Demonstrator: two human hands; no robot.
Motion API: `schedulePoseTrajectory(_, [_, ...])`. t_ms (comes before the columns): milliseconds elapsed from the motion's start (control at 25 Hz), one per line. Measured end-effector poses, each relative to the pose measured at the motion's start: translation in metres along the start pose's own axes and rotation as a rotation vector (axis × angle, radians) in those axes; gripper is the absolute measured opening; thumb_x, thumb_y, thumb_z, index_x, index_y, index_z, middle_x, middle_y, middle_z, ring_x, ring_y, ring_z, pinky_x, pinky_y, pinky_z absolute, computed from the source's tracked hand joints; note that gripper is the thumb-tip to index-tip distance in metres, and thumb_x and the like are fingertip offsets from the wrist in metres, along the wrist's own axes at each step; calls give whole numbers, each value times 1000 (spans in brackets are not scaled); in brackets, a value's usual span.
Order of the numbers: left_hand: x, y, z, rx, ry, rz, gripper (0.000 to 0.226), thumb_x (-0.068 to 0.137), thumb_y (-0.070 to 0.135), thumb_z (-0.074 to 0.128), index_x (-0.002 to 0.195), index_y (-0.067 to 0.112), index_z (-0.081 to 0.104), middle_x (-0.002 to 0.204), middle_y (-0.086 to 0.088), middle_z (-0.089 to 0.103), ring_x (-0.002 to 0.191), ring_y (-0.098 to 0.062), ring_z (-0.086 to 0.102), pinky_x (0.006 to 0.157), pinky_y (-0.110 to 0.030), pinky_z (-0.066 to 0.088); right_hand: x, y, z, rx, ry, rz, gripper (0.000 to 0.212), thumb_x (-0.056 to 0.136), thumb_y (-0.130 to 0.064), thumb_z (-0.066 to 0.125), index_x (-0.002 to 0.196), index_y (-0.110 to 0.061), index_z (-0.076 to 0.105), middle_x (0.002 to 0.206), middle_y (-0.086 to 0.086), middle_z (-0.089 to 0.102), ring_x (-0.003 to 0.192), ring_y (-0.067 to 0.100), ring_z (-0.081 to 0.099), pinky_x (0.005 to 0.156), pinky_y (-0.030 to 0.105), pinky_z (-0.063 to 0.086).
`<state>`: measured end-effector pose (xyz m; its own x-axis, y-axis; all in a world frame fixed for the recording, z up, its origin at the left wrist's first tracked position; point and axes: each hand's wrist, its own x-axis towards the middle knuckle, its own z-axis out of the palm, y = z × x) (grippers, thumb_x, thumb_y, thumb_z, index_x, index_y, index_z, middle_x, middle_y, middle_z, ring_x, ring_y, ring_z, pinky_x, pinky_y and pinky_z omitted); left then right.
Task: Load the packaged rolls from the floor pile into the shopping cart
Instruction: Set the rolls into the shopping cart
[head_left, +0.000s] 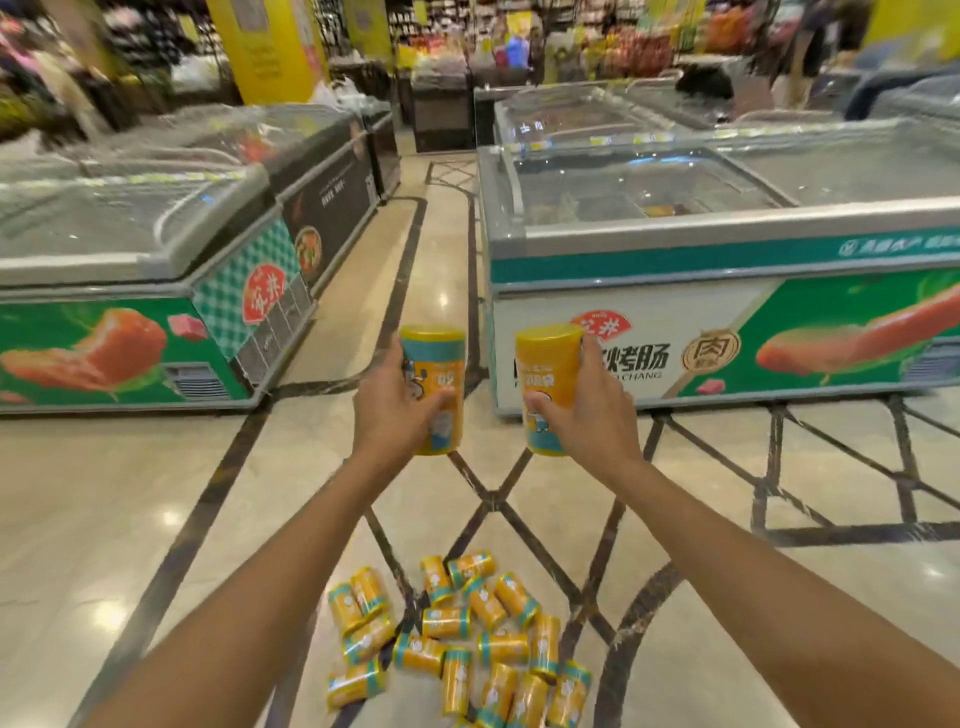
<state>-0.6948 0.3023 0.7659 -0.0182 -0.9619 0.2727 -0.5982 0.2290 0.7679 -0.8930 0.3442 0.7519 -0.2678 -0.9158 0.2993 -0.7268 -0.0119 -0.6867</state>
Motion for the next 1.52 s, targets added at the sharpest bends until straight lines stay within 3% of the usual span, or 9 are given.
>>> schedulePoseTrajectory(160, [5,44,-63,0,168,-8,58,76,23,77,127,18,50,109,1,67,97,-11,60,86,-30,50,24,-52,-26,75,-49,-196,89,82,-44,68,149,-19,15,130,6,54,114,25,54,92,39,45])
schedulePoseTrajectory(360, [-42,67,-126,34,495,-126,54,74,19,78,122,19,54,98,10,64,93,-9,62,81,-26,48,32,-115,-21,226,-225,-460,91,81,-46,69,150,-22,13,133,3,53,117,25,55,96,42,47])
schedulePoseTrajectory(520, [-115,59,-187,121,743,-288,59,71,25,79,125,25,54,106,3,69,97,-17,65,87,-42,53,1,-182,9,315,-365,-712,93,77,-50,72,148,-21,20,126,5,58,111,28,58,87,41,50])
schedulePoseTrajectory(760, [-285,55,-282,237,1098,-556,45,72,25,79,110,28,56,98,6,69,91,-13,66,86,-42,54,-132,-296,54,555,-731,-1019,96,76,-45,75,150,-21,18,134,3,54,115,23,55,93,39,48])
schedulePoseTrajectory(920, [-391,58,-322,388,1301,-710,61,69,30,79,124,24,54,96,5,69,89,-13,64,79,-31,51,-235,-357,78,642,-896,-1134,93,77,-48,72,148,-24,17,129,1,57,109,22,60,90,38,51])
schedulePoseTrajectory(1080, [-491,48,-361,446,1487,-839,77,67,29,81,136,21,48,108,8,67,102,-13,63,88,-29,49,-346,-414,97,684,-1082,-1260,86,75,-50,73,143,-24,26,116,2,64,101,27,63,81,40,52])
schedulePoseTrajectory(1320, [-565,32,-409,500,1644,-924,85,73,21,80,145,14,35,126,1,61,112,-16,59,96,-34,47,-455,-481,125,807,-1213,-1389,88,74,-48,74,144,-20,30,118,4,64,106,30,60,78,36,47])
schedulePoseTrajectory(1520, [-590,-1,-442,536,1685,-1002,81,72,20,81,143,13,41,127,2,61,110,-9,58,98,-30,45,-506,-520,164,889,-1341,-1443,91,73,-50,74,145,-20,29,115,4,66,102,28,62,77,34,48])
